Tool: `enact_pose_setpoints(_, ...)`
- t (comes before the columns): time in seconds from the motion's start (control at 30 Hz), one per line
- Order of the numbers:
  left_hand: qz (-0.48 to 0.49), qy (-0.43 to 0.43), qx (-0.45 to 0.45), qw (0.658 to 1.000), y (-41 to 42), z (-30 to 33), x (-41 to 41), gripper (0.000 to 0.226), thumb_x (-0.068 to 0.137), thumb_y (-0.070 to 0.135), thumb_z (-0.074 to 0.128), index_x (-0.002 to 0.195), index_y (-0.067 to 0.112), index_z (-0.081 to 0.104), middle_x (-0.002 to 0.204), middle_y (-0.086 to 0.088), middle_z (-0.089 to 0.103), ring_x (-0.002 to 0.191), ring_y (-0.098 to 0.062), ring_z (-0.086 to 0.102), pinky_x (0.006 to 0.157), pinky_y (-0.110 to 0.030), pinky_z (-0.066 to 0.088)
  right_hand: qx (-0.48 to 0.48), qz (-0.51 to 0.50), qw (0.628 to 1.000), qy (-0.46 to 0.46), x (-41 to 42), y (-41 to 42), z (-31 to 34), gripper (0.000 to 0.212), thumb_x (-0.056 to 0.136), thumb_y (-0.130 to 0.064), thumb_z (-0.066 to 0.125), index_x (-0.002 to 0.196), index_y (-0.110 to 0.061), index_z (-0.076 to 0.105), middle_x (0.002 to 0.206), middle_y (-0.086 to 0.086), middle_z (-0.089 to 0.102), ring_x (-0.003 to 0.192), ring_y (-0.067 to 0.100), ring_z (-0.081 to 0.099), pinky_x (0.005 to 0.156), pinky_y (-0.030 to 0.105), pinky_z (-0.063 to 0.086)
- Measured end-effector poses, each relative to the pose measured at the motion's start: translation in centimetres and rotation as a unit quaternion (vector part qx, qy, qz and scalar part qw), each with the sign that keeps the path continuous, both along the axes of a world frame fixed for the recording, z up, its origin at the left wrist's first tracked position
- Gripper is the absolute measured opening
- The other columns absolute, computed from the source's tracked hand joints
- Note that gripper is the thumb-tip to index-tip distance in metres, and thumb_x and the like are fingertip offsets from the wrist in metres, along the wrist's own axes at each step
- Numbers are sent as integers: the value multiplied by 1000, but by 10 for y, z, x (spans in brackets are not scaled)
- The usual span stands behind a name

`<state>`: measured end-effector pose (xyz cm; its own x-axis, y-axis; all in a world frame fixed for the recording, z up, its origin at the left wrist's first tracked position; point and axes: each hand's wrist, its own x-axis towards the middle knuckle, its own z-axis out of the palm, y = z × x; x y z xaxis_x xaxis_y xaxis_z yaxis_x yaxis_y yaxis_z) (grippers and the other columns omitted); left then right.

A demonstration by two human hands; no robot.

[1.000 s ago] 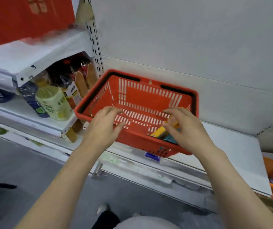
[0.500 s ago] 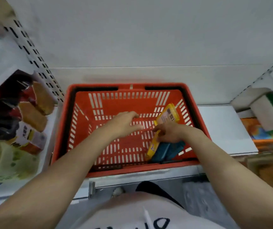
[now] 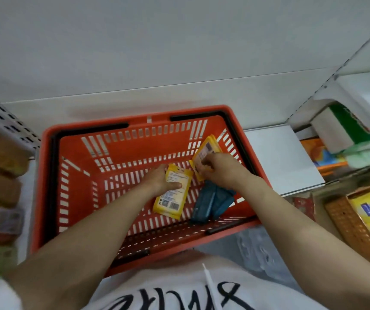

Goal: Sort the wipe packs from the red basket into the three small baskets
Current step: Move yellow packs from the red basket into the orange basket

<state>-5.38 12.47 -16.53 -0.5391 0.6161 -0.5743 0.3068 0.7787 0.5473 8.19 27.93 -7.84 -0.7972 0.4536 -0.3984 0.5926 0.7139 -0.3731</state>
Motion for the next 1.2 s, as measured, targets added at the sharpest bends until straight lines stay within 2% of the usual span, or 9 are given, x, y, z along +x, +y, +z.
enact_pose_setpoints(0.07,13,-7,-5,1000,0,-6,2,72,71,37,86,129,20,47,122,0,64,98,-16,62,74,-29,47,73,-36,992,96,-3,-2,3,36,94,-34,61,125,-15,59,125,5,59,107,20,59,82,28,48)
enact_pose_setpoints(0.17,10,-19,-23,999,0,-12,3,62,71,24,87,119,20,48,116,1,66,102,-18,63,73,-28,45,99,-58,988,106,-9,-5,4,50,92,-30,63,136,-11,49,138,9,48,124,26,50,100,36,45)
enact_pose_setpoints(0.3,20,-49,-41,998,0,-11,-1,50,74,16,85,116,17,57,114,-1,69,105,-19,64,86,-32,52,70,-110,984,122,-24,-6,5,47,94,-30,63,133,-12,46,131,8,58,116,27,60,92,37,51)
enact_pose_setpoints(0.43,45,-82,-74,993,-15,0,-23,38,78,11,81,112,14,63,111,-4,70,91,-18,66,73,-28,53,-33,-100,989,103,-37,7,18,44,96,-31,59,137,-17,48,124,4,65,93,16,69,73,26,55)
enact_pose_setpoints(0.67,135,-52,-90,985,-58,27,-63,22,85,10,74,105,2,66,87,-8,69,73,-20,63,54,-28,47,-58,-10,996,-70,-41,11,-2,41,93,-38,62,129,-16,58,127,4,63,100,18,58,75,28,45)
enact_pose_setpoints(0.83,247,-162,-34,955,-56,35,-55,19,90,3,67,107,4,59,120,-13,65,115,-29,59,98,-42,50,-102,15,988,-118,-47,2,-33,67,91,-44,66,146,-17,41,145,7,49,129,27,49,107,39,42)
enact_pose_setpoints(0.97,307,-193,1,932,-59,44,-53,30,96,0,56,126,1,56,129,-15,60,122,-29,55,94,-41,48,-54,91,987,-123,-60,-4,-46,83,87,-44,71,154,-24,26,157,6,34,141,29,36,114,42,34)
enact_pose_setpoints(1.07,347,-175,29,921,-66,47,-58,31,96,-1,55,127,2,56,133,-16,57,123,-29,54,86,-41,50,16,132,978,-163,-63,-9,-59,90,78,-44,79,152,-28,30,154,6,34,139,30,36,111,45,35)
enact_pose_setpoints(1.2,332,-176,19,927,-73,42,-52,56,91,17,70,140,4,47,140,-14,54,124,-28,55,98,-46,49,149,177,956,-180,-63,-12,-64,88,63,-57,83,139,-30,47,142,5,44,130,29,40,106,46,40)
